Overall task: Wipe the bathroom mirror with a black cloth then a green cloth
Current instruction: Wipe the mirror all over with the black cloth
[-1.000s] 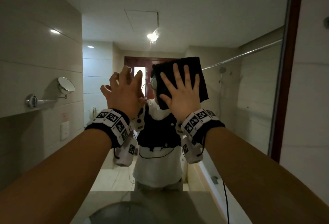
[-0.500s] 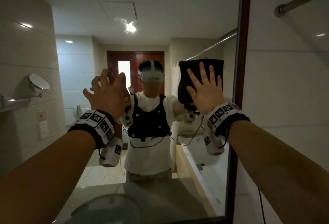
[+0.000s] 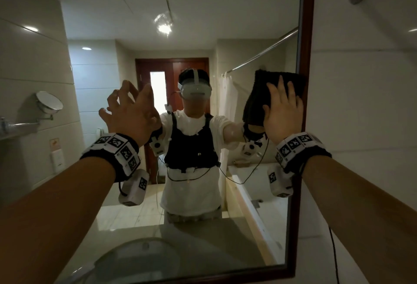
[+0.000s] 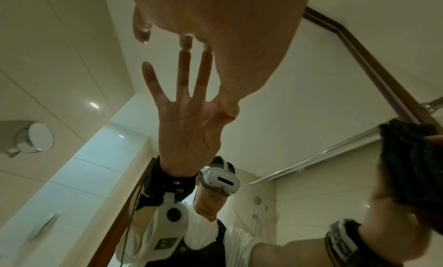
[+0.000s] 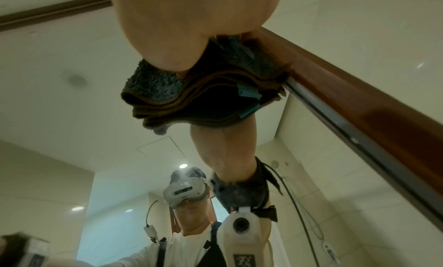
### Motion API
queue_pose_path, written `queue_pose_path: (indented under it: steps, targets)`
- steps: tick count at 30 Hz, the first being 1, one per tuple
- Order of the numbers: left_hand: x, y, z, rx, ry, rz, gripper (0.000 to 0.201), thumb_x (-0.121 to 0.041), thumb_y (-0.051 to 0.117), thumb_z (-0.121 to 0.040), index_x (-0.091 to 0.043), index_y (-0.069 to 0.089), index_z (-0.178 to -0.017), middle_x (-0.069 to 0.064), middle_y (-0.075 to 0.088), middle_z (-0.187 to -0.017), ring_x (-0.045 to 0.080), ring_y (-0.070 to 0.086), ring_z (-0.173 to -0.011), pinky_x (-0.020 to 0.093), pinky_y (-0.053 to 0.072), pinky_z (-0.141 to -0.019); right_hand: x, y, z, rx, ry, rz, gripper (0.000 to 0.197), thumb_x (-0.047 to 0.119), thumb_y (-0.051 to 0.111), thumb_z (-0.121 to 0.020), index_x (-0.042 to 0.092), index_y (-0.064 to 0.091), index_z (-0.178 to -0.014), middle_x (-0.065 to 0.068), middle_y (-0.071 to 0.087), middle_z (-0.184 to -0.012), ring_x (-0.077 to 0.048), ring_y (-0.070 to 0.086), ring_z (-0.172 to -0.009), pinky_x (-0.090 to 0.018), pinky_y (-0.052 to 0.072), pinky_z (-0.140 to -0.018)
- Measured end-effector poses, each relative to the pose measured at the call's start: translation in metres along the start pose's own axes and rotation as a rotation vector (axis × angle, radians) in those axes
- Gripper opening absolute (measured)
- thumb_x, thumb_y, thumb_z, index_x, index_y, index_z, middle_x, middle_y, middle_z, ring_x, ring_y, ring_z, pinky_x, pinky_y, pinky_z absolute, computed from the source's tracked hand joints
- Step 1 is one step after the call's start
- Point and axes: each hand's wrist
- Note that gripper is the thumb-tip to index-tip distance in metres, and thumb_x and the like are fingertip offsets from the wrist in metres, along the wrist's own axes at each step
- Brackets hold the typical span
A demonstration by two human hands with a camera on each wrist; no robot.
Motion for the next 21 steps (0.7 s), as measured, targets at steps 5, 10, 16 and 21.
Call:
queue_pose_path:
  steps: [5, 10, 16, 21]
  targets:
    - [0.002, 0.006, -0.001, -0.031, 0.014, 0.016, 0.087, -0.029, 0.079, -0.075, -0.040, 0.026, -0.143, 0.011, 0.017, -0.154, 0.045, 0.024, -0.138, 0.069, 0.036, -0.098, -0.007, -0.004, 0.010, -0.059, 0.069, 0.052, 0.059, 0.032, 0.059, -0.095, 0.034, 0.038, -0.150, -0.020, 0.043, -0.136, -0.038, 0.046, -0.114, -0.049, 0.040, -0.090]
    - [0.006, 0.012, -0.003, -0.052, 0.028, 0.019, 0.085, -0.033, 0.078, -0.077, -0.040, 0.026, -0.144, 0.012, 0.016, -0.155, 0.046, 0.024, -0.138, 0.069, 0.036, -0.096, -0.002, -0.001, 0.013, 0.020, 0.380, -0.381, 0.057, 0.030, 0.057, -0.099, 0.024, 0.031, -0.149, -0.016, 0.038, -0.138, -0.031, 0.055, -0.098, -0.032, 0.041, -0.072]
    - [0.008, 0.015, -0.004, -0.044, 0.037, 0.043, 0.087, -0.035, 0.076, -0.079, -0.041, 0.022, -0.147, 0.011, 0.013, -0.158, 0.044, 0.020, -0.141, 0.069, 0.033, -0.100, 0.014, 0.002, 0.013, -0.031, 0.441, -0.464, 0.042, 0.029, 0.057, -0.098, 0.016, 0.041, -0.135, -0.017, 0.039, -0.134, -0.039, 0.058, -0.103, -0.031, 0.043, -0.075]
    - [0.009, 0.016, -0.002, -0.035, 0.041, 0.070, 0.090, -0.032, 0.076, -0.079, -0.039, 0.021, -0.150, 0.012, 0.011, -0.160, 0.044, 0.017, -0.142, 0.068, 0.032, -0.100, 0.084, 0.002, 0.015, 0.092, 0.163, -0.381, 0.036, 0.027, 0.058, -0.097, 0.025, 0.048, -0.131, -0.010, 0.038, -0.134, -0.027, 0.057, -0.103, -0.027, 0.042, -0.080]
Point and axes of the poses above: each hand's wrist, its own z-axis away from the middle knuckle, its own y-axis out of the palm, x = y × z
